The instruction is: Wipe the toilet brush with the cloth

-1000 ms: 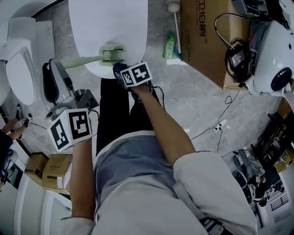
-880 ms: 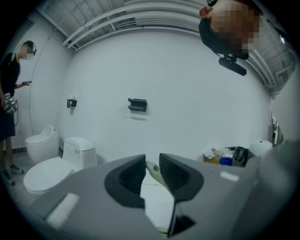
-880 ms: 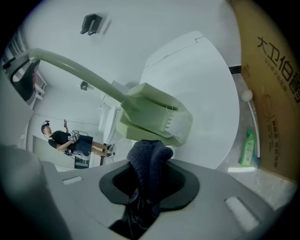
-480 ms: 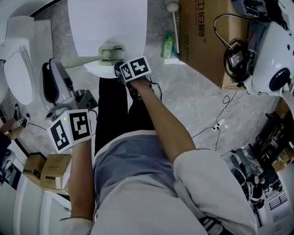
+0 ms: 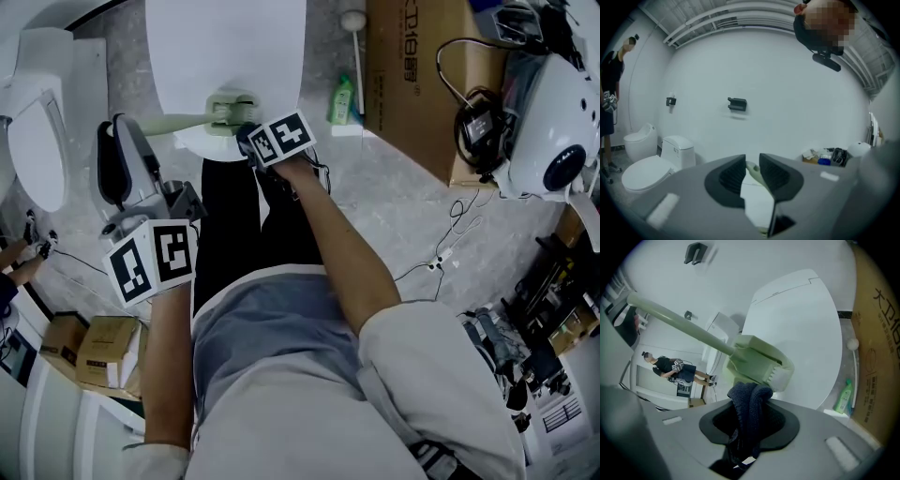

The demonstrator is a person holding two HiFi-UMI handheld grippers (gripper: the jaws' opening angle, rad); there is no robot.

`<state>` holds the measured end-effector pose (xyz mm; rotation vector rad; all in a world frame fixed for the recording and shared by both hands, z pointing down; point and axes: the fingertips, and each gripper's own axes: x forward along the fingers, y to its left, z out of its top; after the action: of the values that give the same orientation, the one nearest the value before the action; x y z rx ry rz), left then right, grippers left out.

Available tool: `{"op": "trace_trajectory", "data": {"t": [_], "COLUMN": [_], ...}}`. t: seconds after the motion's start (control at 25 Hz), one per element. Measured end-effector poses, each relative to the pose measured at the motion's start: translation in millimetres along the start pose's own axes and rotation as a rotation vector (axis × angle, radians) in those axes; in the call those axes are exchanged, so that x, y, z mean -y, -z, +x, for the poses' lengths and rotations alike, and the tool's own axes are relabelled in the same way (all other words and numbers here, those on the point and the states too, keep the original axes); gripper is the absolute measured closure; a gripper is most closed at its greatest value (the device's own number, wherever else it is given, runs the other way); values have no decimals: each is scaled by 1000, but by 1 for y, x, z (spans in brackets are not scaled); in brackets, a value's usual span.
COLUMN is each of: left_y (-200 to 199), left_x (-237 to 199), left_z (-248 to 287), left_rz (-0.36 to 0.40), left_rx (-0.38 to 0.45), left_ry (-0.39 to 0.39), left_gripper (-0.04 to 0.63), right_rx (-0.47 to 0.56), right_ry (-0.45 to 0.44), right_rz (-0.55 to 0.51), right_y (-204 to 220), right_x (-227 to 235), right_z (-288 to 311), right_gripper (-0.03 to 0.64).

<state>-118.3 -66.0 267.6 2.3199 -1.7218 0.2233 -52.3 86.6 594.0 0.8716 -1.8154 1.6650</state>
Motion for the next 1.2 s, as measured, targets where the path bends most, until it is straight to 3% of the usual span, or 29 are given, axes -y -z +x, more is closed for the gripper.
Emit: {"op": "trace_trajectory", "data": {"t": [0.24, 0.6, 1.2], "left_y": [0, 0, -2], "left_x": [0, 0, 0], "left_z": [-1, 1, 1], "left_rz": [-1, -3, -6], "left_rx": [6, -1, -9], "left_ry": [0, 9, 16], "left_gripper": [595, 595, 595], "right_rx": [135, 142, 203], "right_ry": [14, 35, -66], "right_rz": [91, 210, 286], "right_y": [-42, -55, -63], "right_x": [18, 21, -3], "right_z": [-22, -10, -23], "right_gripper": [514, 512, 512]}}
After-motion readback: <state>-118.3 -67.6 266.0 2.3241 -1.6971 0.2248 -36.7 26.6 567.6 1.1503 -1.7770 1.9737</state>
